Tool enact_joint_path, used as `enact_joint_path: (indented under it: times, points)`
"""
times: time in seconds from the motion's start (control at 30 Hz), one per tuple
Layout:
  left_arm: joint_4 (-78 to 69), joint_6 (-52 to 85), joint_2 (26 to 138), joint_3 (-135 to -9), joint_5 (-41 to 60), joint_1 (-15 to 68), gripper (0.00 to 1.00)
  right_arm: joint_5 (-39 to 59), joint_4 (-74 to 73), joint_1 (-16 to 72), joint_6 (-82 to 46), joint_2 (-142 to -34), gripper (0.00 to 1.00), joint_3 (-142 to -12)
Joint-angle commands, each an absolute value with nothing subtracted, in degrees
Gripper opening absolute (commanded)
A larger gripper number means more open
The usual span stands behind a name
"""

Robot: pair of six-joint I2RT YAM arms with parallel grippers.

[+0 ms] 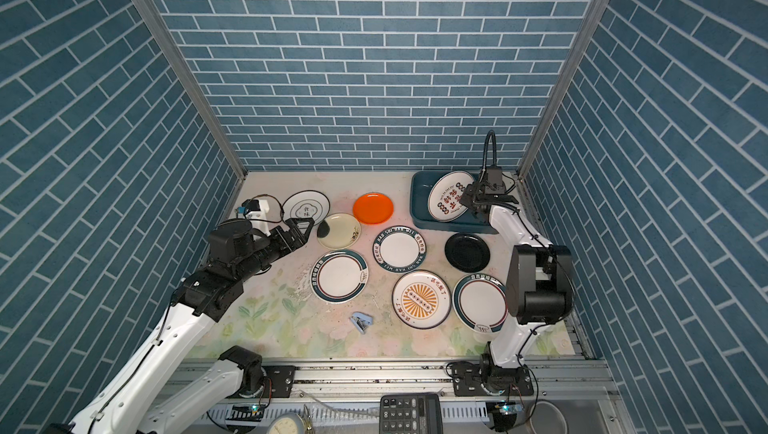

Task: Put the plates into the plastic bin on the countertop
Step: 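Carry the plate with the right gripper and lower it into the teal bin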

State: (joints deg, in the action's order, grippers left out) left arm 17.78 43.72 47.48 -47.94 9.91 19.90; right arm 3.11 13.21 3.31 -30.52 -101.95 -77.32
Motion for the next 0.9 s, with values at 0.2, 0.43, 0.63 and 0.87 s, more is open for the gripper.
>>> enact_joint_path:
  times: [0.2,0.43,0.63,0.87]
  points:
    - [17.5,42.5,50.0,-47.9,9.5,19.9,1.00,11.9,7.5,1.8,-35.9,-112.2,0.00,-83.3]
    - [17.9,38.5,52.4,-50.8,10.8,19.9,1.00,16.7,9.0,1.8,-37.8,-117.3,0.05,-86.8]
    - [18.6,37.8,52.0,-51.1,10.5,19.8,0.99,16.7,10.9,1.8,-35.7,-114.0,0.95,-86.4]
    - [25.1,37.3,50.3,-52.5,7.0,19.8,0.99,13.0,13.2,1.8,-33.3,-101.1,0.98,-79.9]
